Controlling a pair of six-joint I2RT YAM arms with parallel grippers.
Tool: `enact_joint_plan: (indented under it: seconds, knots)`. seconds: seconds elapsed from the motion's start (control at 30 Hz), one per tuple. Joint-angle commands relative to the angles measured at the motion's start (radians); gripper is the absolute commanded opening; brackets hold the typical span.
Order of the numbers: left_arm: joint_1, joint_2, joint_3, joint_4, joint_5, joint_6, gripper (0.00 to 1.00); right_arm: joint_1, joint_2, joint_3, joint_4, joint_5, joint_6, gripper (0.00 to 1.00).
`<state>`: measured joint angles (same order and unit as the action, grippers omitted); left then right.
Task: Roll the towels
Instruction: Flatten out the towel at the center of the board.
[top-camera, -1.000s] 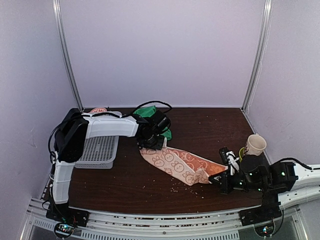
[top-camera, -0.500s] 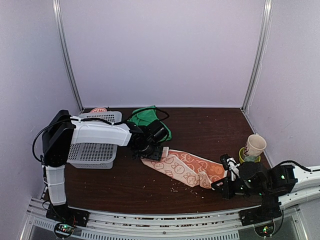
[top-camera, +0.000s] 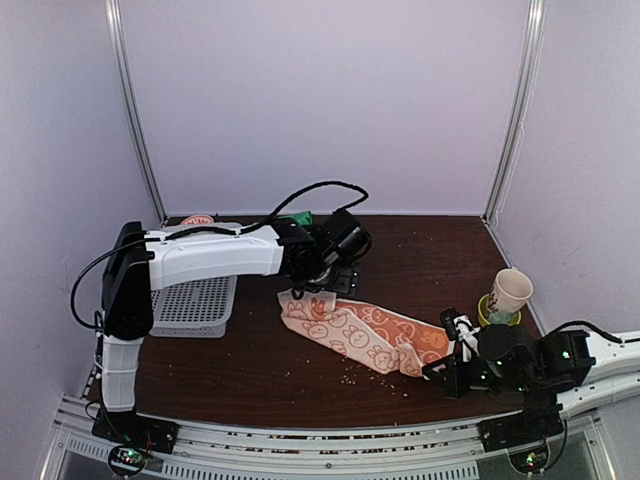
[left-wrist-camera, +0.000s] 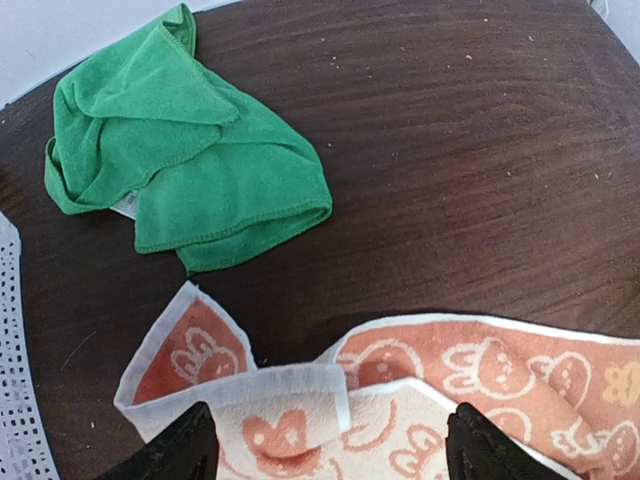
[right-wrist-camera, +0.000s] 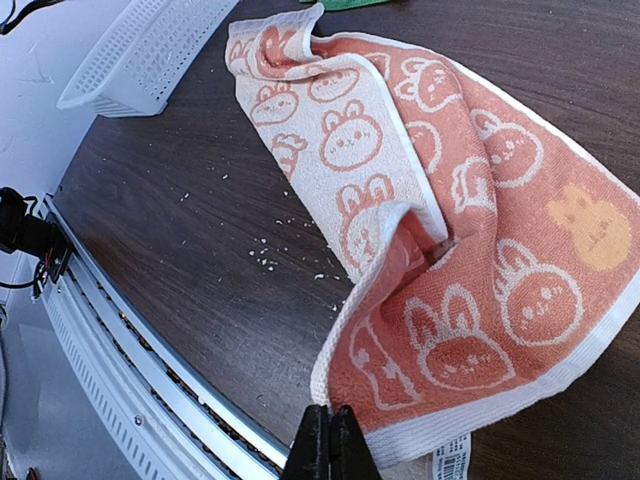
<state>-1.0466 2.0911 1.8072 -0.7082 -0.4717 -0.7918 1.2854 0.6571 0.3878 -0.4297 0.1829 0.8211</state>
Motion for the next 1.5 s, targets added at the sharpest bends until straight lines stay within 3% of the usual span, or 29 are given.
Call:
enact_joint_plan:
  seconds: [0.0,0.17,0.4,0.63,0.9,1.1,1.23,1.37,1.47]
  knots:
    - [0.005,0.141,0.127,-0.116,-0.054,-0.004,0.81,0.01,-0.009,0.002,0.018,0.027,0.02,0.0]
    - [0.005,0.234,0.258,-0.241,-0.136,-0.025,0.8,0.012,-0.013,0.001,0.018,0.028,0.022,0.0]
    - [0.004,0.277,0.268,-0.259,-0.152,-0.031,0.76,0.013,-0.011,0.001,0.024,0.03,0.014,0.0]
    - [0.006,0.303,0.287,-0.26,-0.15,-0.025,0.65,0.013,-0.003,0.005,0.025,0.029,0.009,0.0]
    - [0.017,0.318,0.288,-0.261,-0.137,-0.014,0.66,0.013,0.001,0.011,0.023,0.03,0.012,0.0]
    - [0.017,0.281,0.269,-0.26,-0.157,-0.021,0.37,0.012,0.004,0.024,0.017,0.032,0.011,0.0]
    - [0.017,0.239,0.252,-0.26,-0.177,-0.025,0.01,0.013,0.002,0.05,-0.009,0.05,0.01,0.0]
    - [0.025,0.113,0.193,-0.26,-0.226,-0.043,0.0,0.014,-0.029,0.119,-0.071,0.134,-0.005,0.0]
    - [0.053,-0.08,0.141,-0.251,-0.275,-0.035,0.0,-0.003,-0.026,0.267,-0.137,0.276,-0.106,0.0]
